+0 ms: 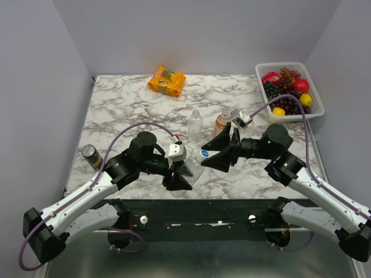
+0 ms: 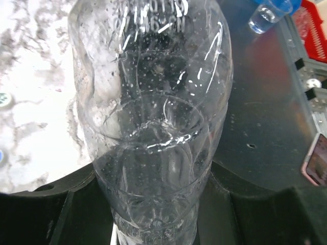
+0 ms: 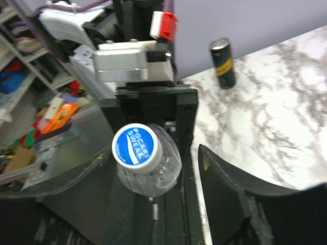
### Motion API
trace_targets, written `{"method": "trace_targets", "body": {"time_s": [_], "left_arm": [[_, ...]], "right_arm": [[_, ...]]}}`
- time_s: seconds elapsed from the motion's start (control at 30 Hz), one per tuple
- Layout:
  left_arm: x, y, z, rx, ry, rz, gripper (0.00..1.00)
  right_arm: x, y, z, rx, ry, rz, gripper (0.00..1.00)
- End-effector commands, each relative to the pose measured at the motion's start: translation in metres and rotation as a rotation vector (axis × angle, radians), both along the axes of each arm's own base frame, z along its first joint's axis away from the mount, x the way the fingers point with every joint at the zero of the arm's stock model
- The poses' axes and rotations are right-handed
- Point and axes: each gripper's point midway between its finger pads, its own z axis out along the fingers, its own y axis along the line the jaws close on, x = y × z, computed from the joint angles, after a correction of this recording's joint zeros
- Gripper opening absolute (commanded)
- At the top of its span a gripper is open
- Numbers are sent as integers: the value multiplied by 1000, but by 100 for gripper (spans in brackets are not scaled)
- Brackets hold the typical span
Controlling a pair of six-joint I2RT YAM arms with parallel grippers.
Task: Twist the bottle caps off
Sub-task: Unscrew the bottle cap from the plastic bottle.
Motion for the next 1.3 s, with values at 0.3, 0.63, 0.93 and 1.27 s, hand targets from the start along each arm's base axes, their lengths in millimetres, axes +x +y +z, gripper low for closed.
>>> {"method": "trace_targets", "body": {"time_s": [0.3, 0.63, 0.93, 1.27], "left_arm": [[101, 25, -1, 143, -241, 560, 24], [115, 32, -11, 198, -249, 640, 24], [115, 27, -20, 228, -235, 622, 24], [114, 26, -23, 242, -239, 619, 23]], "right_arm": [[58, -54, 5, -5, 277, -577, 69], [68, -15, 15, 84, 318, -476, 59], [73, 0, 14, 77, 329, -453, 58], [80, 9, 4, 47, 352, -457, 57]]}}
